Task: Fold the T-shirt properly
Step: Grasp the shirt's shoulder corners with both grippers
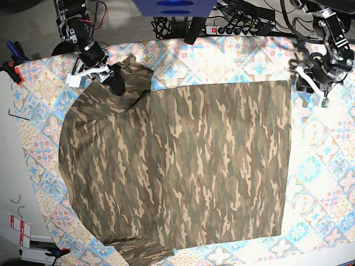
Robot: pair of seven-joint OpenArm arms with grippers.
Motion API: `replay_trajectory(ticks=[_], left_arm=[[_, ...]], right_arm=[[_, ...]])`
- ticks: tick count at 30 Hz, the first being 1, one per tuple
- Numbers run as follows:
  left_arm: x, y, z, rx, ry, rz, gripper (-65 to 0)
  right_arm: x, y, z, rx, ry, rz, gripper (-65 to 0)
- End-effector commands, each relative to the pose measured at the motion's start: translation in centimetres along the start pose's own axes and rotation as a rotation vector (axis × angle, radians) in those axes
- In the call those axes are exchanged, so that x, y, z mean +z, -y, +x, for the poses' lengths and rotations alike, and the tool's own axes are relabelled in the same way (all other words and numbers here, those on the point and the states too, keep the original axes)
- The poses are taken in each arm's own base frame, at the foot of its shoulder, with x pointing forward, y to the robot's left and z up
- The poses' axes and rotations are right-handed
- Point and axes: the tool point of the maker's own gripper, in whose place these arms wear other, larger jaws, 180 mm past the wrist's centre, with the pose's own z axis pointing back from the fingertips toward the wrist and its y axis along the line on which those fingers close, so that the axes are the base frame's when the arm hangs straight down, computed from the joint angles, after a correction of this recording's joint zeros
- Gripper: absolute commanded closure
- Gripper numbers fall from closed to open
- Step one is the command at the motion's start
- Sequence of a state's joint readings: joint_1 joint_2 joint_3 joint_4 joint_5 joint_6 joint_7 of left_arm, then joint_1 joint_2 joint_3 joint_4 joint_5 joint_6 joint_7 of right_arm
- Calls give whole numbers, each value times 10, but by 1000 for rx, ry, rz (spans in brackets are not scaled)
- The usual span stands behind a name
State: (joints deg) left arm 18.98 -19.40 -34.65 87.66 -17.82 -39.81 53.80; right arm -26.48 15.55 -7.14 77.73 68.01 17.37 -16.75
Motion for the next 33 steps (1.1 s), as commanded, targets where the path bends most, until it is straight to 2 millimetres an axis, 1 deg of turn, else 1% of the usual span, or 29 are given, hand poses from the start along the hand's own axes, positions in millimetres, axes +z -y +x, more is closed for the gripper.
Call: replay_trajectory(ticks=[1, 2, 3, 4, 5, 7, 9, 10, 12, 13, 15, 17, 22, 24, 27, 29, 31, 33], left_arm=[[4, -11, 4, 1, 11, 21, -209], [0, -13, -2, 24, 0, 15, -209], [-5, -15, 2, 44, 4, 11, -209], [-8, -18, 0, 63, -7, 11, -209], [-8, -27, -4, 83, -26, 21, -211], [-10, -40, -22, 143, -77, 21, -234], [-23, -46, -20, 196, -84, 6, -264], [-30, -46, -23, 230, -98, -8, -270], [-36, -52, -32, 269, -135, -20, -270], [-42, -48, -35, 277, -157, -39, -270], [-57, -34, -37, 275, -198, -89, -265], [-68, -16, -47, 251, -261, -137, -263], [-82, 25, -59, 167, -335, -222, -262], [-84, 33, -63, 149, -351, -237, -262], [-83, 50, -84, 144, -404, -267, -262], [-81, 54, -82, 124, -407, -271, -262], [-80, 65, -82, 105, -405, -284, -262], [-78, 69, -73, 70, -391, -283, -262]], right_arm=[[2, 2, -7, 7, -35, -10, -436], [2, 3, -6, 10, -36, -11, -436], [3, 5, -3, 18, -37, -14, -436], [4, 5, -3, 21, -38, -15, -436], [4, 6, -2, 24, -38, -16, -436], [4, 6, -1, 28, -40, -18, -436], [6, 8, 0, 36, -44, -22, -436], [6, 8, 0, 36, -45, -21, -436], [5, 6, -6, 37, -61, -16, -436], [5, 5, -8, 37, -67, -13, -436], [4, 4, -11, 37, -74, -11, -436], [4, 4, -11, 37, -74, -11, -436], [4, 4, -10, 38, -73, -10, -436], [4, 4, -10, 38, -73, -10, -436], [4, 5, -10, 38, -74, -13, -436], [4, 5, -10, 40, -74, -13, -436], [4, 6, -11, 57, -80, -18, -436], [4, 8, -14, 89, -92, -27, -436]])
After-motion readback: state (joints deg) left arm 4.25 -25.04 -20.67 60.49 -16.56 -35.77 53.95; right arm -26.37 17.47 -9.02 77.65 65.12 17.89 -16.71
